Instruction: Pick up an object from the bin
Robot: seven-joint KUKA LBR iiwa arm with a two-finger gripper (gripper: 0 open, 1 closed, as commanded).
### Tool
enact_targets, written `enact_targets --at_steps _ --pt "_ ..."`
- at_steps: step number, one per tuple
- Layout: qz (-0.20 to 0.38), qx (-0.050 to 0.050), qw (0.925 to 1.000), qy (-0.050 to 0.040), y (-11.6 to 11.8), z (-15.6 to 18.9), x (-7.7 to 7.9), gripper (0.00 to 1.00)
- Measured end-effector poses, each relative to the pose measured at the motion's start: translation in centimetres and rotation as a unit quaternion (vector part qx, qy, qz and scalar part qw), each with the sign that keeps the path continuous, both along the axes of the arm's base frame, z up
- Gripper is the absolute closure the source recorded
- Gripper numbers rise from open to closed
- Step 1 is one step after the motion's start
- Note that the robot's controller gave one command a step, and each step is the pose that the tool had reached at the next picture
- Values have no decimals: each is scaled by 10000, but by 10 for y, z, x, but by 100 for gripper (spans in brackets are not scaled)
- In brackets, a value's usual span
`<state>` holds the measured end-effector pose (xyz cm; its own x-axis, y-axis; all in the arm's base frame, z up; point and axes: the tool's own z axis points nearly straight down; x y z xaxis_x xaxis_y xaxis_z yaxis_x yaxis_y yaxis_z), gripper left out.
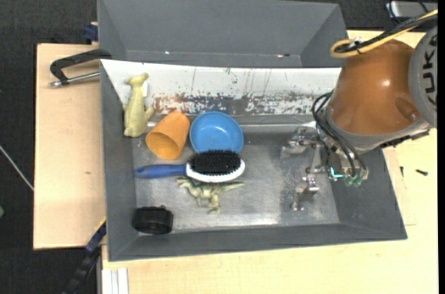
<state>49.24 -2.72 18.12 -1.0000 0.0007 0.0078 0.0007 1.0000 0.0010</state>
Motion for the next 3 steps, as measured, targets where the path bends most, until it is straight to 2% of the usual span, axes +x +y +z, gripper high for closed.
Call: enact_targets --at_steps 1,2,3 --pt "453 -15 9989 -120 -18 111 10 0" --pt "1127 16 9936 -3 50 -20 3 0" --pt "1593 -36 9872 -85 137 -109 45 0"
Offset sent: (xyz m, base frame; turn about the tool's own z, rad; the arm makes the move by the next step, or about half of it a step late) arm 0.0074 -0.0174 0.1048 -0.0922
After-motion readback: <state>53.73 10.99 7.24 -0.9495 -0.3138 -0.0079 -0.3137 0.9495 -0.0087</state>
